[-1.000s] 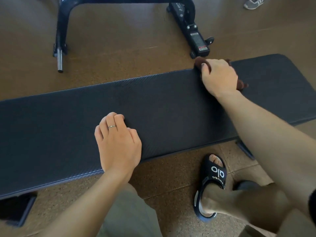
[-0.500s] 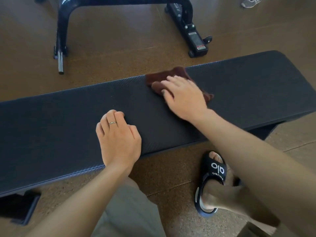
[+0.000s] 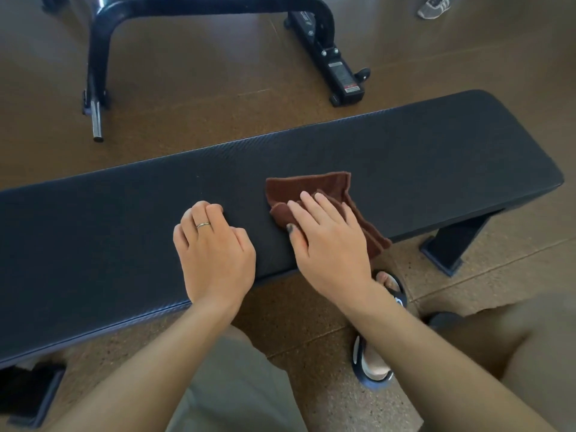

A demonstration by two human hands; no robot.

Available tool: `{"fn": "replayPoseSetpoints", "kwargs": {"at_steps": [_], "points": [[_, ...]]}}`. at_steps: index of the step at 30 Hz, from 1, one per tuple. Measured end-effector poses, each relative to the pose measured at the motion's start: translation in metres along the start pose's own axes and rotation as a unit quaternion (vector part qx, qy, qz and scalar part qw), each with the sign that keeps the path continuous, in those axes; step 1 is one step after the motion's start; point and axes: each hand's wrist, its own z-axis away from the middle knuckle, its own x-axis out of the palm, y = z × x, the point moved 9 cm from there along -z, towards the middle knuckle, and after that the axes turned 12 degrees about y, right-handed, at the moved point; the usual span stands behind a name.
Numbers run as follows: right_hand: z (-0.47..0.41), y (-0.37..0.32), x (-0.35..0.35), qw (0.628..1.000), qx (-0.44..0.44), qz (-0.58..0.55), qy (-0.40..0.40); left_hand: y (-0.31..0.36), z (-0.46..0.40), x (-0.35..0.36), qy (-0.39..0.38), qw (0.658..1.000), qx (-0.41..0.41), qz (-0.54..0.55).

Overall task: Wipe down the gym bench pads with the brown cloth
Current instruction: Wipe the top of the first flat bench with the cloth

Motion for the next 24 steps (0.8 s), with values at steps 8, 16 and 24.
{"fn": "replayPoseSetpoints", "kwargs": {"at_steps": [8, 16, 24], "points": [[-0.133, 0.035, 0.031, 0.998, 0.061, 0.006, -0.01, 0.0, -0.003, -0.001, 0.008, 1.0, 0.002, 0.007], [-0.012, -0.032, 0.013, 0.998, -0.061, -0.005, 0.022, -0.004, 0.0, 0.001, 0.0, 1.0, 0.002, 0.01], [-0.091, 0.081, 0.004, 0.996, 0.077, 0.032, 0.025, -0.02, -0.015, -0.029, -0.022, 0.994, 0.104, 0.036]]}}
